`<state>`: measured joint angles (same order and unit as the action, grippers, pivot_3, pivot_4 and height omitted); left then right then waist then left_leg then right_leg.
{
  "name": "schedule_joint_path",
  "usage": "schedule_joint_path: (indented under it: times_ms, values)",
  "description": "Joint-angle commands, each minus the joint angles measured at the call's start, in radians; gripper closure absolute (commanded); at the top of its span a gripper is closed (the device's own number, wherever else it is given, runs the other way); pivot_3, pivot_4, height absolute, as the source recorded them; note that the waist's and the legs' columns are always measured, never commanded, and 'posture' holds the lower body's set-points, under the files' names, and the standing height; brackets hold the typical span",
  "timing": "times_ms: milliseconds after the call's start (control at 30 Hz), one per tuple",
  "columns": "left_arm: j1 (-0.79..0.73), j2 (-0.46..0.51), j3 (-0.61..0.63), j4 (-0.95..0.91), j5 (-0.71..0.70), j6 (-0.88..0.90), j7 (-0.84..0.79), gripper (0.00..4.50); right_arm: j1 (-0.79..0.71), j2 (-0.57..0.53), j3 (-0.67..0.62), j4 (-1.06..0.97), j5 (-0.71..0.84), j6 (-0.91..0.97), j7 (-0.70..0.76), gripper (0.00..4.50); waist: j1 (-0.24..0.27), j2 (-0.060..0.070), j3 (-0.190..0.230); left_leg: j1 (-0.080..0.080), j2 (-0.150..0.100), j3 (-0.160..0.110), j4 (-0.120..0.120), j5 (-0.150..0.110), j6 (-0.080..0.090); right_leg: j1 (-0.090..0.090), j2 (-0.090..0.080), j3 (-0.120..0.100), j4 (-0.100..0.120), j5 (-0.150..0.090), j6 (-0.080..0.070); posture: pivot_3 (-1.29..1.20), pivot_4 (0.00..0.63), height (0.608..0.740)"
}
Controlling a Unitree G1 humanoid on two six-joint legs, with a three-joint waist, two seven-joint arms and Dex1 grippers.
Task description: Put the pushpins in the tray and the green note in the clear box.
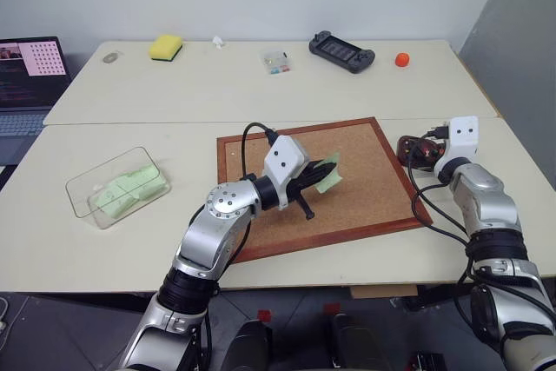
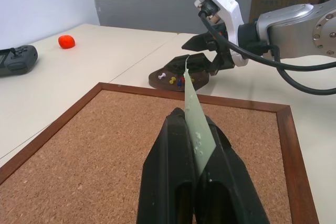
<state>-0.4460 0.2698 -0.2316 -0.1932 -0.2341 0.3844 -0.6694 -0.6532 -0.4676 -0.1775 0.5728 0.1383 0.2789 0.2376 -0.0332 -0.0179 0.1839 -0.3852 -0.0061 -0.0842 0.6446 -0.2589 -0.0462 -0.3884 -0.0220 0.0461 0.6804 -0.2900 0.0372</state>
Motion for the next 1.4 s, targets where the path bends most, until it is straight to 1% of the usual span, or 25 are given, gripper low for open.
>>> schedule_joint_path:
  times_ms: [33,300,533,667,767,933,1067,1200,1267,1333,1400]
  values:
    - [-0.007,0.001,0.004,-0.041,-0.008,-0.002,-0.003,4.50,-0.039,-0.012,-0.013,0.024,-0.012,-0.026,-0.012,0.05,0.000,0.000,0.000,0.000,0.000,0.000,0.000,0.000,0.000,0.000,0.000,0.000,0.000,0.000,0.000,0.00,0.150,0.740]
    - [-0.002,0.003,0.007,-0.050,-0.011,0.002,0.001,4.50,-0.038,-0.008,-0.016,0.026,-0.007,-0.038,-0.005,0.05,0.000,0.000,0.000,0.000,0.000,0.000,0.000,0.000,0.000,0.000,0.000,0.000,0.000,0.000,0.000,0.00,0.150,0.740]
    - [0.003,-0.003,0.001,-0.055,-0.011,0.005,0.004,4.50,-0.022,-0.006,-0.039,-0.038,0.014,-0.045,-0.018,0.05,0.000,0.000,0.000,0.000,0.000,0.000,0.000,0.000,0.000,0.000,0.000,0.000,0.000,0.000,0.000,0.00,0.150,0.740]
    - [0.000,-0.001,0.005,-0.047,-0.012,0.002,0.000,4.50,0.011,0.015,-0.082,-0.186,0.081,0.028,-0.008,0.05,0.000,0.000,0.000,0.000,0.000,0.000,0.000,0.000,0.000,0.000,0.000,0.000,0.000,0.000,0.000,0.00,0.150,0.740]
    - [0.000,-0.001,0.006,-0.043,-0.012,-0.002,-0.002,4.50,0.030,0.008,-0.093,-0.245,0.098,0.080,-0.010,0.05,0.000,0.000,0.000,0.000,0.000,0.000,0.000,0.000,0.000,0.000,0.000,0.000,0.000,0.000,0.000,0.00,0.150,0.740]
    - [-0.004,-0.008,0.001,-0.034,-0.009,-0.006,-0.001,4.50,0.035,-0.003,-0.101,-0.257,0.095,0.104,-0.009,0.05,0.001,0.000,0.000,0.000,0.000,0.000,0.000,0.000,0.000,0.000,0.000,0.000,0.000,0.000,0.000,0.00,0.150,0.740]
    - [-0.006,-0.010,0.002,-0.033,-0.010,-0.008,-0.002,4.50,0.038,-0.003,-0.088,-0.245,0.077,0.087,-0.008,0.05,0.000,0.000,0.000,0.000,0.000,0.000,0.000,0.000,0.000,0.000,0.000,0.000,0.000,0.000,0.000,0.00,0.150,0.740]
    - [0.003,0.003,0.009,-0.041,-0.010,-0.007,-0.007,4.50,0.088,-0.048,0.004,-0.285,0.008,-0.012,0.094,0.05,0.001,0.000,0.000,0.000,0.000,0.000,0.000,0.000,0.000,0.000,0.000,0.000,0.000,0.000,0.000,0.00,0.150,0.740]
    - [0.013,0.013,0.008,-0.047,-0.009,-0.009,-0.011,4.50,0.124,-0.064,0.028,-0.326,0.030,-0.058,0.192,0.05,0.001,0.000,0.000,0.000,0.000,0.000,0.000,0.000,0.000,0.000,0.000,0.000,0.000,0.000,0.000,0.00,0.150,0.740]
    - [0.018,0.021,0.015,-0.048,-0.013,-0.009,-0.014,4.50,0.171,-0.103,0.069,-0.380,0.025,-0.159,0.308,0.05,0.000,0.000,0.000,0.000,0.000,0.000,0.000,0.000,0.000,0.000,0.000,0.000,0.000,0.000,0.000,0.00,0.150,0.740]
    - [0.021,0.033,0.026,-0.045,-0.016,-0.012,-0.020,4.50,0.222,-0.129,0.077,-0.433,0.043,-0.226,0.397,0.05,0.000,0.000,0.000,0.000,0.000,0.000,0.000,0.000,0.000,0.000,0.000,0.000,0.000,0.000,0.000,0.00,0.150,0.740]
